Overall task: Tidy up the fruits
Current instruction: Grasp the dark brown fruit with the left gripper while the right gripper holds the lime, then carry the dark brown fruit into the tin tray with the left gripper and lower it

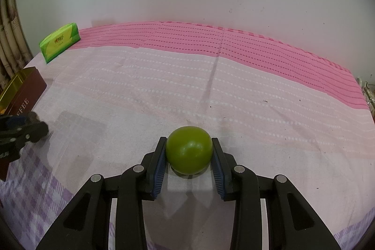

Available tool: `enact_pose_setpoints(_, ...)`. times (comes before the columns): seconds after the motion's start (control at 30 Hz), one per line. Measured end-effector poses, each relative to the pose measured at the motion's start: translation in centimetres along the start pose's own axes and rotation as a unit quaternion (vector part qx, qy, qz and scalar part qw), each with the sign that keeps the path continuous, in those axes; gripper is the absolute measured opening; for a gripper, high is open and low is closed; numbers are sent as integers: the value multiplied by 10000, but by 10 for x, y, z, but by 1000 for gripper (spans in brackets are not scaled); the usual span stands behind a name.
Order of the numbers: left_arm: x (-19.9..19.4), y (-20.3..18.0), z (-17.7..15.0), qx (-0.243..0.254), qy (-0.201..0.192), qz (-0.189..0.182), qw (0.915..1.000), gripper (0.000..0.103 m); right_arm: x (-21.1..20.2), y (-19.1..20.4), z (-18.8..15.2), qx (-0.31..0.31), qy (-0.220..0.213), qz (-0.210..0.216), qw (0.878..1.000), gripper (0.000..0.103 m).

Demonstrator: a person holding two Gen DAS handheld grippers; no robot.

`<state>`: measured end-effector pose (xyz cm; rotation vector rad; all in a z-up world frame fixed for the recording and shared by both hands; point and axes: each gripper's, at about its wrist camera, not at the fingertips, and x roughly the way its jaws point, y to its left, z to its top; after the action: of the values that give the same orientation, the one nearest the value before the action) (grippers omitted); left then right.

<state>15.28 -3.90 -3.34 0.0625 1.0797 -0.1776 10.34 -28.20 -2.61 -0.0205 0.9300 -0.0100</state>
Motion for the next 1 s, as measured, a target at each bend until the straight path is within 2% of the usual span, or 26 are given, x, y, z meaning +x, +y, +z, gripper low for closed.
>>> enact_pose_setpoints(0.53, -51, 11, -14, -77, -319, 8, 9995, 37, 0, 0, 0, -1, 3, -11, 10000, 37)
enact_pose_setpoints(1.0, -91, 61, -17, -327, -567, 311, 9974, 37, 1, -1, 0, -30, 6, -34, 10000, 37)
